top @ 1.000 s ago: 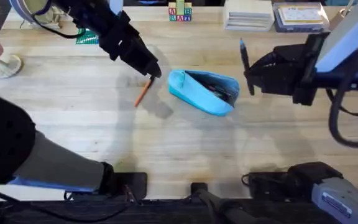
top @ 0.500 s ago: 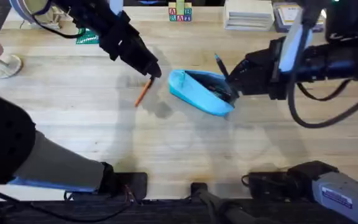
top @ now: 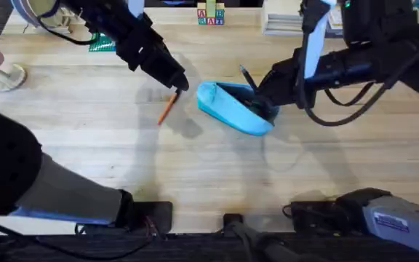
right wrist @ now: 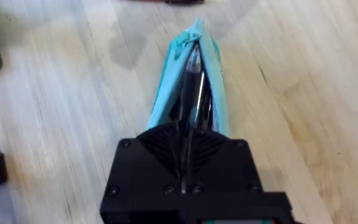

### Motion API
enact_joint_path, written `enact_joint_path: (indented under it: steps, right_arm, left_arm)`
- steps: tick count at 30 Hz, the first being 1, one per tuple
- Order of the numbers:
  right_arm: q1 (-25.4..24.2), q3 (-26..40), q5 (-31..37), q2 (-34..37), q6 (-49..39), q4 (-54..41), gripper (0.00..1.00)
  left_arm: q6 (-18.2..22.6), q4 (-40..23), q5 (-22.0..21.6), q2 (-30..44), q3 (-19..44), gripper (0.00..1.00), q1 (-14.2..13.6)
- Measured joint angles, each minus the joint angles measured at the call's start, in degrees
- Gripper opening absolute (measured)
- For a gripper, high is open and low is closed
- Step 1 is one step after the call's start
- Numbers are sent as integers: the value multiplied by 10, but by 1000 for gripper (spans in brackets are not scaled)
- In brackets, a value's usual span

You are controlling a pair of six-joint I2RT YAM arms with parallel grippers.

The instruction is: Unzip the bag, pick up the pens from the table one at a time and place them inside, then zip the bag closed.

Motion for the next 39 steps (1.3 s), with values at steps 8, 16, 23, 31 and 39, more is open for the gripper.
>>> enact_joint_path:
  steps: [8,16,23,31,39]
  right_arm:
    - [0,0,4,45,-2,-1,33]
    - [0,0,5,78,-2,-16,33]
    - [0,0,13,82,-2,-19,33]
    - [0,0,15,82,-2,-20,515]
    - [0,1,15,82,-3,-21,996]
  left_arm:
    - [0,0,0,0,0,995,0]
    - [0,0,0,0,0,995,0]
    - [0,0,0,0,0,995,0]
    - [0,0,0,0,0,995,0]
    - [0,0,0,0,0,995,0]
